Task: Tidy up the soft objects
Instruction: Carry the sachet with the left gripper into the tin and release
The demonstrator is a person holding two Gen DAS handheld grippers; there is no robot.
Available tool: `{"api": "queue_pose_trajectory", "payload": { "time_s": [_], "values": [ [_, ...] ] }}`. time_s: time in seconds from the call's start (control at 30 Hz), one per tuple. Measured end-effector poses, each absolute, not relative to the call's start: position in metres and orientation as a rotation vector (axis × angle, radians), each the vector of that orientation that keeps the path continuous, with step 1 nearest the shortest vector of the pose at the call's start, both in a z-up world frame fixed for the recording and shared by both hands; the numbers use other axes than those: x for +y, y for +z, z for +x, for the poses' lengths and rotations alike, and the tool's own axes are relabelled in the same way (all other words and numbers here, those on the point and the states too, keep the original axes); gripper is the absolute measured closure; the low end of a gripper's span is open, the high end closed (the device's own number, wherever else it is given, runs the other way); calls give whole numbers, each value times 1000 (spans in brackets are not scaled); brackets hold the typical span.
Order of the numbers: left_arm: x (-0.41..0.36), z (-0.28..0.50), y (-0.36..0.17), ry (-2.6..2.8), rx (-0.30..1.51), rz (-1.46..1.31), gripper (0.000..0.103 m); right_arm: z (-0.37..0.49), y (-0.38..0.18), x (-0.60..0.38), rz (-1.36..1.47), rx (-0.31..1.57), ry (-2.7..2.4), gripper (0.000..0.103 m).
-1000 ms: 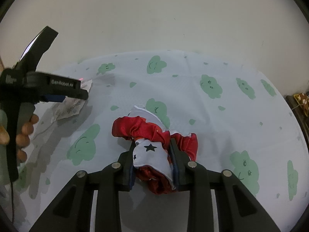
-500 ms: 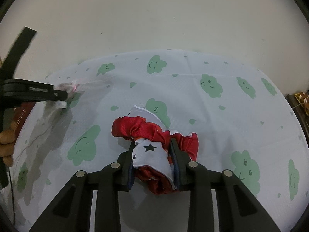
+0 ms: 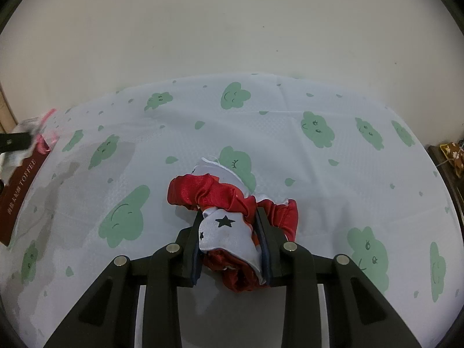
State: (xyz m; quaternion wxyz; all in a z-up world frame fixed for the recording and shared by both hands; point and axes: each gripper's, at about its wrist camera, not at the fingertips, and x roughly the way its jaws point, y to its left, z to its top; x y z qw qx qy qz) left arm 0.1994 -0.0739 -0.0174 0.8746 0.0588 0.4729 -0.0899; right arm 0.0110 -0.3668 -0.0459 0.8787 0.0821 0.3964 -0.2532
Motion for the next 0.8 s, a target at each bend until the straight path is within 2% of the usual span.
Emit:
{"api": "queue_pose_trajectory", "payload": {
  "time_s": [0.43, 0.8],
  "values": [
    [39, 169, 25, -17, 914, 127, 80, 13, -46, -365, 152, 833, -540, 73],
    [113, 183, 12, 110, 948, 43, 80, 13, -46, -363, 143, 837, -547, 72]
  ]
}}
